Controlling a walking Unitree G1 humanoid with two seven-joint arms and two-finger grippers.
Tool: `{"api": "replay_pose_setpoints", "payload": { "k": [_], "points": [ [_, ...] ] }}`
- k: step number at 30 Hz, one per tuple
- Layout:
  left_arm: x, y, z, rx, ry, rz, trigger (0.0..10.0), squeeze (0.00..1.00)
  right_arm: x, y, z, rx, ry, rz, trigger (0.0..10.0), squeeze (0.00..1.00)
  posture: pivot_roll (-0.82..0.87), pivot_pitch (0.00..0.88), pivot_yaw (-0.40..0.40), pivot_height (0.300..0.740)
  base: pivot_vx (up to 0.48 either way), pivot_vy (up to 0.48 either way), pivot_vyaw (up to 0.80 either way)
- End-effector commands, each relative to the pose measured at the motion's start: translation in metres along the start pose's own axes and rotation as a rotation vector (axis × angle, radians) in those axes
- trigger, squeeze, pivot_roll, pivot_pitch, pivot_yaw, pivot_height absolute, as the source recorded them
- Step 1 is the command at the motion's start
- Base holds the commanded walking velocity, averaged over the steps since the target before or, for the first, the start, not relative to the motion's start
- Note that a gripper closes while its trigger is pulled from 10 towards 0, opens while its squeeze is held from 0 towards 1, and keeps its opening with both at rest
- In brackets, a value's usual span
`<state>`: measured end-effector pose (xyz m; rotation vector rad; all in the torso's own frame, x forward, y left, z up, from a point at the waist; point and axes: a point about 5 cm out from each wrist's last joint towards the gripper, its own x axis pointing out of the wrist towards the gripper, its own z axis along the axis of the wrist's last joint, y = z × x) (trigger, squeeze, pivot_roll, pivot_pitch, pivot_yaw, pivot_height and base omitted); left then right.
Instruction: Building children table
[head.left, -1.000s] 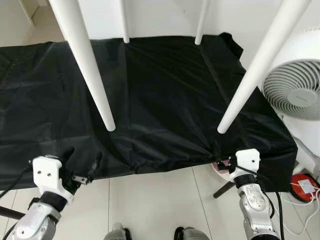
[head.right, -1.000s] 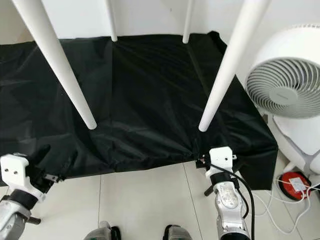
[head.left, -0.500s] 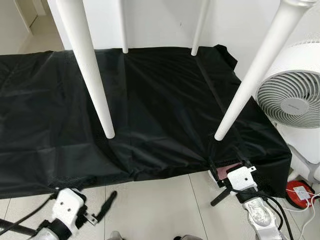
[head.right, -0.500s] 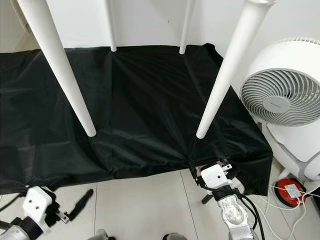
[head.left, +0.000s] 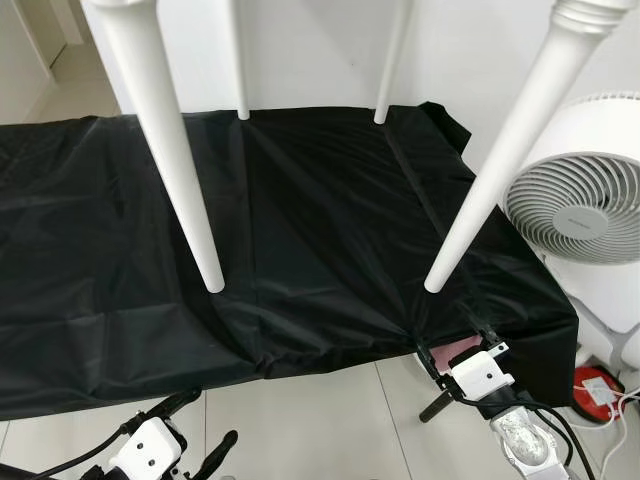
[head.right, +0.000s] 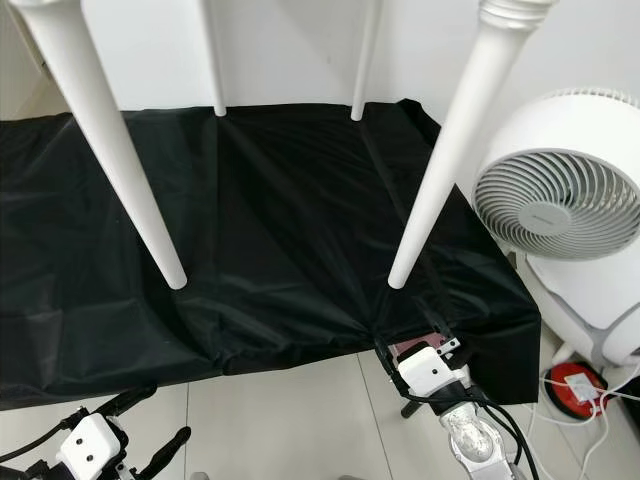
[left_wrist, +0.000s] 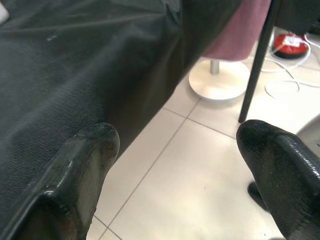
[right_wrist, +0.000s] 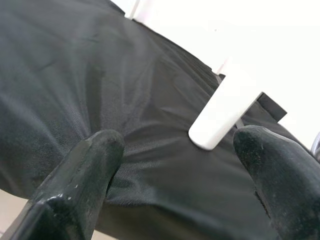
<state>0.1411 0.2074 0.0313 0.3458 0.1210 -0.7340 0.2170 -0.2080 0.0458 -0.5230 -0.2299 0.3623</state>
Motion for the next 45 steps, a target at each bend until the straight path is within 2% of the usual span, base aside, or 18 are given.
{"api": "replay_pose_setpoints", "payload": {
  "k": [1, 4, 5, 6, 9, 15, 17, 21, 24, 27, 30, 32, 40, 42, 43, 45],
  "points": [
    [-0.006, 0.001, -0.009, 0.001, 0.041, -0.033, 10.0, 0.0, -0.004, 0.016, 0.002, 0.137, 0.024, 0.039, 10.0, 0.0, -0.07, 0.106, 0.101, 0.74, 0.0, 0.0, 0.0],
    [-0.007, 0.004, -0.012, -0.005, 0.046, -0.038, 10.0, 0.0, 0.0, 0.015, 0.009, 0.186, -0.014, 0.02, 10.0, 0.0, -0.07, 0.106, 0.106, 0.74, 0.0, 0.0, 0.0],
    [-0.007, 0.007, -0.016, -0.015, 0.058, -0.044, 10.0, 0.0, 0.003, 0.015, 0.019, 0.224, -0.065, -0.001, 10.0, 0.0, -0.09, 0.113, 0.123, 0.74, 0.0, 0.0, 0.0],
    [-0.007, 0.007, -0.016, -0.015, 0.058, -0.044, 10.0, 0.0, 0.003, 0.015, 0.019, 0.224, -0.065, -0.001, 10.0, 0.0, -0.09, 0.113, 0.123, 0.74, 0.0, 0.0, 0.0],
    [-0.009, 0.011, -0.027, -0.01, 0.095, -0.069, 10.0, 0.0, 0.001, 0.019, 0.041, 0.251, -0.165, 0.013, 10.0, 0.0, -0.1, 0.117, 0.149, 0.74, 0.0, 0.0, 0.0],
    [-0.01, 0.011, -0.037, -0.031, 0.124, -0.062, 10.0, 0.0, -0.007, 0.02, 0.048, 0.284, -0.18, 0.023, 10.0, 0.0, -0.11, 0.121, 0.155, 0.74, 0.0, 0.0, 0.0],
    [-0.009, 0.01, -0.041, -0.038, 0.141, -0.071, 10.0, 0.0, -0.015, 0.026, 0.042, 0.274, -0.14, 0.098, 10.0, 0.0, -0.11, 0.126, 0.144, 0.74, 0.0, 0.0, 0.0],
    [-0.008, 0.009, -0.04, -0.036, 0.138, -0.08, 10.0, 0.0, -0.021, 0.028, 0.037, 0.254, -0.117, 0.145, 10.0, 0.0, -0.11, 0.126, 0.137, 0.74, 0.0, 0.0, 0.0],
    [-0.008, 0.004, -0.038, -0.028, 0.113, -0.11, 10.0, 0.0, -0.033, 0.03, 0.025, 0.207, -0.057, 0.263, 10.0, 0.0, -0.09, 0.123, 0.122, 0.74, 0.0, 0.0, 0.0],
    [-0.008, 0.004, -0.039, -0.027, 0.111, -0.113, 10.0, 0.0, -0.036, 0.03, 0.022, 0.208, -0.037, 0.286, 10.0, 0.0, -0.09, 0.121, 0.119, 0.74, 0.0, 0.0, 0.0],
    [-0.005, 0.009, -0.043, -0.019, 0.128, -0.115, 10.0, 0.0, -0.046, 0.035, 0.008, 0.199, 0.044, 0.363, 10.0, 0.0, -0.07, 0.111, 0.111, 0.74, 0.0, 0.0, 0.0],
    [-0.004, 0.01, -0.043, -0.018, 0.13, -0.112, 10.0, 0.0, -0.048, 0.036, 0.005, 0.192, 0.061, 0.378, 10.0, 0.0, -0.07, 0.111, 0.111, 0.74, 0.0, 0.0, 0.0],
    [-0.002, 0.011, -0.048, -0.034, 0.154, -0.086, 10.0, 0.0, -0.047, 0.039, -0.017, 0.224, 0.195, 0.36, 10.0, 0.0, -0.05, 0.085, 0.093, 0.74, 0.0, 0.0, 0.0],
    [0.002, 0.009, -0.058, -0.082, 0.209, -0.05, 10.0, 0.0, -0.043, 0.041, -0.034, 0.288, 0.311, 0.28, 10.0, 0.0, -0.04, 0.075, 0.078, 0.74, 0.0, 0.0, 0.0],
    [0.002, 0.009, -0.058, -0.082, 0.209, -0.05, 10.0, 0.0, -0.043, 0.041, -0.034, 0.288, 0.311, 0.28, 10.0, 0.0, -0.04, 0.075, 0.078, 0.74, 0.0, 0.0, 0.0],
    [0.006, 0.007, -0.065, -0.133, 0.251, -0.007, 10.0, 0.0, -0.04, 0.043, -0.046, 0.335, 0.4, 0.219, 10.0, 0.0, -0.04, 0.072, 0.067, 0.74, 0.0, 0.0, 0.0]
  ]
}}
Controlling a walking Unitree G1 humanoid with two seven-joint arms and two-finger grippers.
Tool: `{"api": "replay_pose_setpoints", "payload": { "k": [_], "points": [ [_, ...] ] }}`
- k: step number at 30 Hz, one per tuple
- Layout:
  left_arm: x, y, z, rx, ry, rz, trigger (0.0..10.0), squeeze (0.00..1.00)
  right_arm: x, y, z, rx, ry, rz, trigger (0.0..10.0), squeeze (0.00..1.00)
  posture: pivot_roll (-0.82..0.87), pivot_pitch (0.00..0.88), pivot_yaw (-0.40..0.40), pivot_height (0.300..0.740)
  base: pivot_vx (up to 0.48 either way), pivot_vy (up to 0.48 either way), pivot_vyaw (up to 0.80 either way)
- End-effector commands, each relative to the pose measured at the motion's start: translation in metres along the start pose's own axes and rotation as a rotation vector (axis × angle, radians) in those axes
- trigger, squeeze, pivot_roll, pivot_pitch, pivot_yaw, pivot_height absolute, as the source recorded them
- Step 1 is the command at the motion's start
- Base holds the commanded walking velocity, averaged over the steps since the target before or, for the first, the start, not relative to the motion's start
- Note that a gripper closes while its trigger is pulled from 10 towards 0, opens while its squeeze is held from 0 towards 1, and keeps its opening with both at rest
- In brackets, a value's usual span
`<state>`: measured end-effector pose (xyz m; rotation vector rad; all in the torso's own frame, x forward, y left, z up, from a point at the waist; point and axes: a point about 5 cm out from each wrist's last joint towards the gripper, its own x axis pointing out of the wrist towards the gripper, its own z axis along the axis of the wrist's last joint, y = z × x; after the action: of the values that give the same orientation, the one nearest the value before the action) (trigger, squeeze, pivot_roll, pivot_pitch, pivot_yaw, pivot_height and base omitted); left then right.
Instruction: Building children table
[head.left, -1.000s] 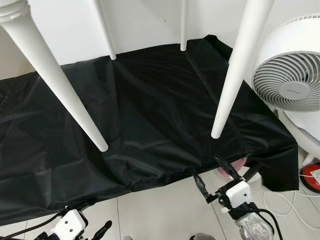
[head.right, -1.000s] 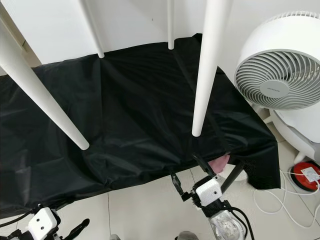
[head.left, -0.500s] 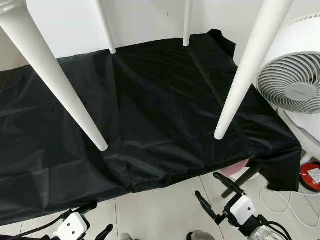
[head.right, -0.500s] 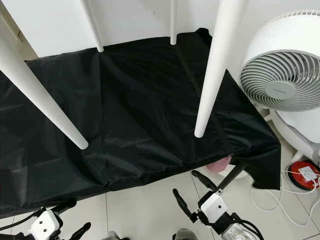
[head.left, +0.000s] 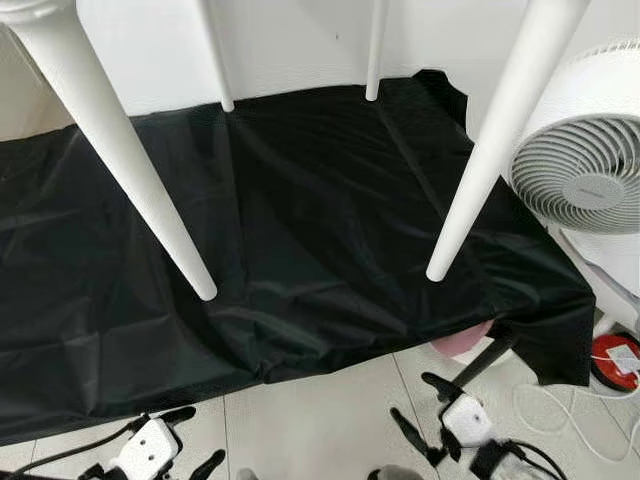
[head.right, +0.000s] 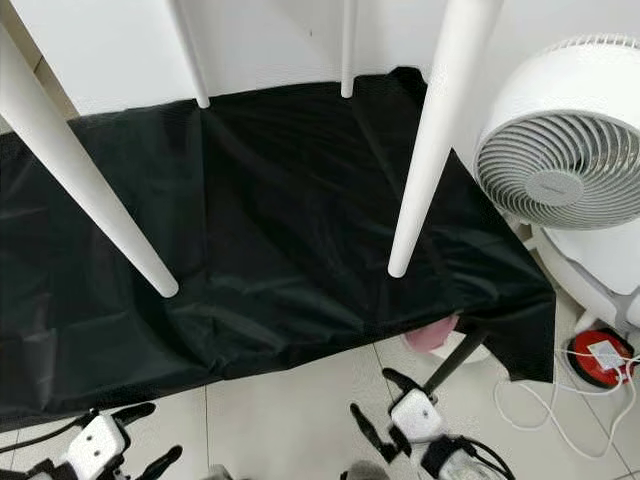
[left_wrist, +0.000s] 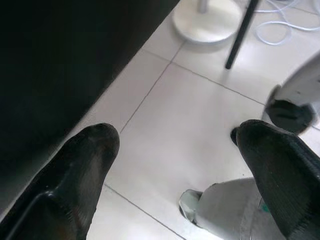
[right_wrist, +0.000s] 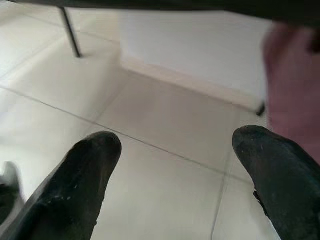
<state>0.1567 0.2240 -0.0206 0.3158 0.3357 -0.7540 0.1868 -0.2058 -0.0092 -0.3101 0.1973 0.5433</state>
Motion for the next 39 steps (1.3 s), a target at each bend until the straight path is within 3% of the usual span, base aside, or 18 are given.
{"api": "replay_pose_setpoints", "payload": {
  "k": [1, 4, 6, 7, 9, 11, 13, 21, 22, 25, 28, 39],
  "points": [
    [-0.005, 0.0, -0.012, -0.043, 0.069, 0.053, 10.0, 0.0, -0.003, 0.002, -0.012, 0.055, 0.071, -0.038, 10.0, 0.0, -0.04, 0.072, 0.067, 0.74, 0.0, 0.0, 0.0],
    [0.002, 0.001, -0.018, -0.11, 0.11, 0.099, 10.0, 0.0, 0.003, 0.002, -0.02, 0.117, 0.136, -0.098, 10.0, 0.0, -0.04, 0.068, 0.058, 0.74, 0.0, 0.0, 0.0],
    [0.003, -0.004, -0.029, -0.253, 0.154, 0.165, 10.0, 0.0, 0.009, 0.005, -0.032, 0.214, 0.234, -0.157, 10.0, 0.0, -0.03, 0.056, 0.039, 0.74, 0.0, 0.0, 0.0],
    [0.003, -0.004, -0.029, -0.253, 0.154, 0.165, 10.0, 0.0, 0.009, 0.005, -0.032, 0.214, 0.234, -0.157, 10.0, 0.0, -0.03, 0.056, 0.039, 0.74, 0.0, 0.0, 0.0],
    [0.005, -0.01, -0.036, -0.359, 0.173, 0.231, 10.0, 0.0, 0.011, 0.008, -0.042, 0.262, 0.329, -0.199, 10.0, 0.0, -0.02, 0.056, 0.025, 0.74, 0.0, 0.0, 0.0],
    [0.005, -0.01, -0.036, -0.359, 0.173, 0.231, 10.0, 0.0, 0.011, 0.008, -0.042, 0.262, 0.329, -0.199, 10.0, 0.0, -0.02, 0.056, 0.025, 0.74, 0.0, 0.0, 0.0],
    [0.011, -0.013, -0.041, -0.423, 0.215, 0.287, 10.0, 0.0, 0.009, 0.008, -0.051, 0.311, 0.429, -0.257, 10.0, 0.0, -0.01, 0.058, 0.009, 0.74, 0.0, 0.0, 0.0],
    [0.017, -0.016, -0.048, -0.5, 0.297, 0.379, 10.0, 0.0, 0.006, 0.009, -0.06, 0.358, 0.525, -0.3, 10.0, 0.0, -0.01, 0.052, 0.004, 0.74, 0.0, 0.0, 0.0],
    [0.015, -0.017, -0.058, -0.574, 0.391, 0.515, 10.0, 0.0, 0.003, 0.011, -0.066, 0.344, 0.604, -0.305, 10.0, 0.0, -0.01, 0.045, 0.006, 0.74, 0.0, 0.0, 0.0],
    [0.015, -0.017, -0.058, -0.574, 0.391, 0.515, 10.0, 0.0, 0.003, 0.011, -0.066, 0.344, 0.604, -0.305, 10.0, 0.0, -0.01, 0.045, 0.006, 0.74, 0.0, 0.0, 0.0],
    [0.013, -0.022, -0.066, -0.644, 0.488, 0.632, 10.0, 0.0, 0.01, 0.017, -0.066, 0.346, 0.642, -0.303, 10.0, 0.0, -0.02, 0.038, 0.011, 0.74, 0.0, 0.0, 0.0],
    [0.029, -0.02, -0.058, -0.662, 0.476, 0.605, 10.0, 0.0, 0.009, 0.026, -0.07, 0.381, 0.693, -0.322, 10.0, 0.0, -0.03, 0.02, 0.028, 0.74, 0.0, 0.0, 0.0]
  ]
}}
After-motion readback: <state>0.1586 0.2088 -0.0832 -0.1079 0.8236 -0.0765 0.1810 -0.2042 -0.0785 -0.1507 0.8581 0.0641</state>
